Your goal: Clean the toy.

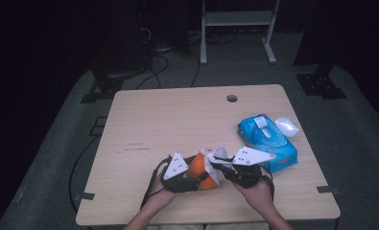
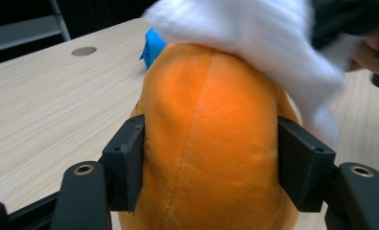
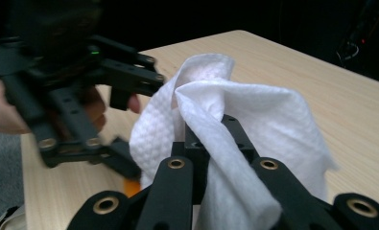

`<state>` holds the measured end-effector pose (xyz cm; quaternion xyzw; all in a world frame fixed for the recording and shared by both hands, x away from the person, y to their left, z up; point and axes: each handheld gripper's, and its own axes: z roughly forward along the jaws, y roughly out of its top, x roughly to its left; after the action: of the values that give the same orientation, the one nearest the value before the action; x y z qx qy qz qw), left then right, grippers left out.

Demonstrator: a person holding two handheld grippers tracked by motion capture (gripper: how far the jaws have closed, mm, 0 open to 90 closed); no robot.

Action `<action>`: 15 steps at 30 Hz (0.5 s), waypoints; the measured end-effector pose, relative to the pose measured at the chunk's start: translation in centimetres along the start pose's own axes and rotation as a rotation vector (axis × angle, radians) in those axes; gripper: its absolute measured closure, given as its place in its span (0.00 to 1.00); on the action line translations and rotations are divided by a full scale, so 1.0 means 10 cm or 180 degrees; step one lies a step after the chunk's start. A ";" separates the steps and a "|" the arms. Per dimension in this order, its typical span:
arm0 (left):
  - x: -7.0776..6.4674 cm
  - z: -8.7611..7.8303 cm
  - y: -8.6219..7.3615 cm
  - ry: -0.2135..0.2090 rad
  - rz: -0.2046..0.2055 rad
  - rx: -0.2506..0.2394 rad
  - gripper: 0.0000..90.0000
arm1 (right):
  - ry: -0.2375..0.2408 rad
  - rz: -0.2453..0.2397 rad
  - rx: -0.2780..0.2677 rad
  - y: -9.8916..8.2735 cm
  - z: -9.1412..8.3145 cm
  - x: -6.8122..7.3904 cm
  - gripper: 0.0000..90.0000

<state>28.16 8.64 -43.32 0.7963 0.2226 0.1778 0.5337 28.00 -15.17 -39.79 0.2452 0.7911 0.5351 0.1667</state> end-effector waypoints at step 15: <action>-0.01 0.03 -0.01 0.0028 0.0056 -0.0041 0.40 | -0.0106 -0.0094 0.0011 -0.01 -0.02 0.07 0.92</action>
<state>28.18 8.42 -43.55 0.7940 0.2168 0.1873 0.5362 27.35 -14.96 -39.86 0.2426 0.7926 0.5270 0.1874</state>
